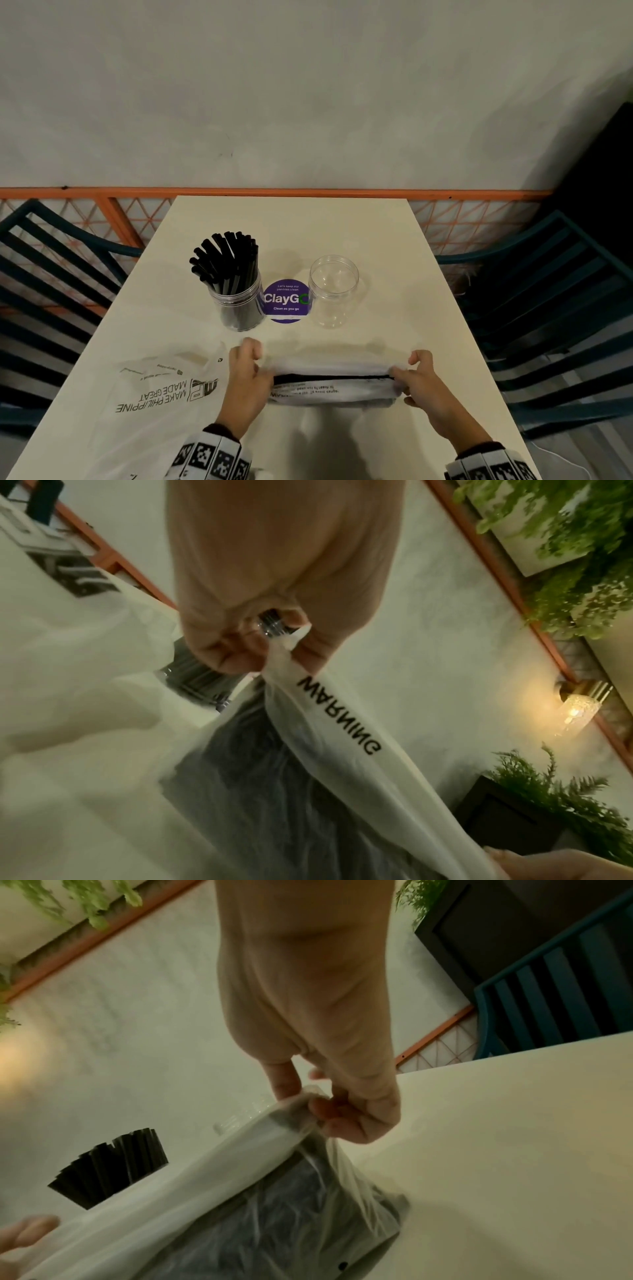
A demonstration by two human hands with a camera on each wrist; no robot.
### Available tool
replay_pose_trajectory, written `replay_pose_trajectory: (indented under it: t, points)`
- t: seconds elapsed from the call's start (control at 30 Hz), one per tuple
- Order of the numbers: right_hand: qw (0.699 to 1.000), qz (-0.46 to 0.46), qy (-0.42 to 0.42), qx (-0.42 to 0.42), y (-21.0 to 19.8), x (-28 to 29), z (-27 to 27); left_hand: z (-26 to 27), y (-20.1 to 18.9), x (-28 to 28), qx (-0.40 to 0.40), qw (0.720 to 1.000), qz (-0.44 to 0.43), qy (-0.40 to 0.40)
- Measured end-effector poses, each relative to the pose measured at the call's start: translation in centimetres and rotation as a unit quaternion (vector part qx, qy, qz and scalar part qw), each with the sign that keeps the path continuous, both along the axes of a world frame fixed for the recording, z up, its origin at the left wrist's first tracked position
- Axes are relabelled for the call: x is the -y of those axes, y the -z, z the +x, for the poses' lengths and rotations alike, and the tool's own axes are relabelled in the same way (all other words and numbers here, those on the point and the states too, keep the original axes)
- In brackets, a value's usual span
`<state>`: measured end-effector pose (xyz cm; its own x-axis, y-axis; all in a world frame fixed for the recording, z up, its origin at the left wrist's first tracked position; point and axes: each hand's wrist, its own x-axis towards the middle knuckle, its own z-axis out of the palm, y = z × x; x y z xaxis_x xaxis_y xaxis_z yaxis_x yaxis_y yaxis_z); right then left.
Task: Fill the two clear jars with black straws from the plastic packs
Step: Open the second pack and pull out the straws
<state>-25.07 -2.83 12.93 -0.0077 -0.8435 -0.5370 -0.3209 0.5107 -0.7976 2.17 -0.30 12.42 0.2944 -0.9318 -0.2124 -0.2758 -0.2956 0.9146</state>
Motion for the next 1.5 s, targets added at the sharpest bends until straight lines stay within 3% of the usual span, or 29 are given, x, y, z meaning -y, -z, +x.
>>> replay_pose_trajectory:
  t: [0.1, 0.2, 0.27, 0.33, 0.43, 0.5, 0.53, 0.6, 0.67, 0.73, 0.97, 1.1, 1.23, 1.3, 1.37, 1.43, 1.5]
  points:
    - [0.994, -0.069, -0.075, -0.043, -0.1, -0.1, 0.3, 0.1, -0.2, 0.0, 0.009, 0.996, -0.019, 0.088]
    - [0.982, -0.126, -0.113, -0.085, 0.2, -0.3, 0.6, 0.4, 0.4, 0.4, 0.11, 0.984, -0.004, 0.141]
    - [0.976, -0.122, -0.145, -0.104, 0.5, -0.3, 0.5, 0.5, 0.4, 0.5, 0.179, 0.97, 0.024, 0.163]
    - [0.969, -0.088, -0.201, -0.117, 0.5, -0.3, 0.2, 0.6, 0.1, 0.3, 0.189, 0.96, 0.043, 0.202]
    - [0.931, -0.085, -0.276, -0.223, -0.3, 0.2, 0.1, 0.7, -0.3, 0.0, 0.17, 0.954, 0.05, 0.241]
    - [0.889, -0.175, -0.274, -0.323, -1.6, 0.6, 1.0, 0.7, -0.8, 0.0, 0.172, 0.955, 0.032, 0.24]
    - [0.874, -0.245, -0.262, -0.327, -2.2, 0.7, 1.7, 0.6, -1.3, 0.0, 0.175, 0.955, 0.021, 0.238]
    - [0.869, -0.324, -0.284, -0.243, -3.7, 0.8, 3.9, 0.5, -2.3, 0.2, 0.185, 0.953, -0.015, 0.237]
    - [0.851, -0.341, -0.357, -0.179, -4.7, 0.6, 6.7, 0.2, -3.6, 0.3, 0.19, 0.95, -0.048, 0.243]
    - [0.832, -0.349, -0.395, -0.171, -4.6, 0.5, 9.1, -0.1, -5.0, 0.3, 0.188, 0.945, -0.078, 0.257]
    - [0.818, -0.383, -0.387, -0.186, -3.9, 1.0, 10.8, -0.6, -8.2, -0.1, 0.203, 0.925, -0.139, 0.289]
    - [0.831, -0.388, -0.354, -0.185, -4.7, 1.7, 10.3, -1.4, -8.7, -0.1, 0.17, 0.929, -0.176, 0.277]
    - [0.863, -0.406, -0.281, -0.101, -5.6, 2.0, 8.4, -0.2, -9.9, 0.0, -0.009, 0.939, -0.211, 0.272]
    - [0.882, -0.399, -0.246, -0.058, -6.0, 1.9, 7.1, 1.5, -9.8, 0.2, 0.021, 0.945, -0.22, 0.239]
    - [0.904, -0.376, -0.2, -0.011, -6.1, 1.6, 6.0, 2.7, -9.5, 0.3, 0.069, 0.955, -0.16, 0.24]
    - [0.925, -0.338, -0.168, 0.034, -6.0, 1.6, 5.1, 2.5, -8.9, 0.6, 0.036, 0.962, -0.097, 0.253]
    - [0.937, -0.303, -0.174, 0.032, -5.8, 1.6, 4.6, 1.5, -8.4, 0.8, -0.012, 0.967, -0.1, 0.235]
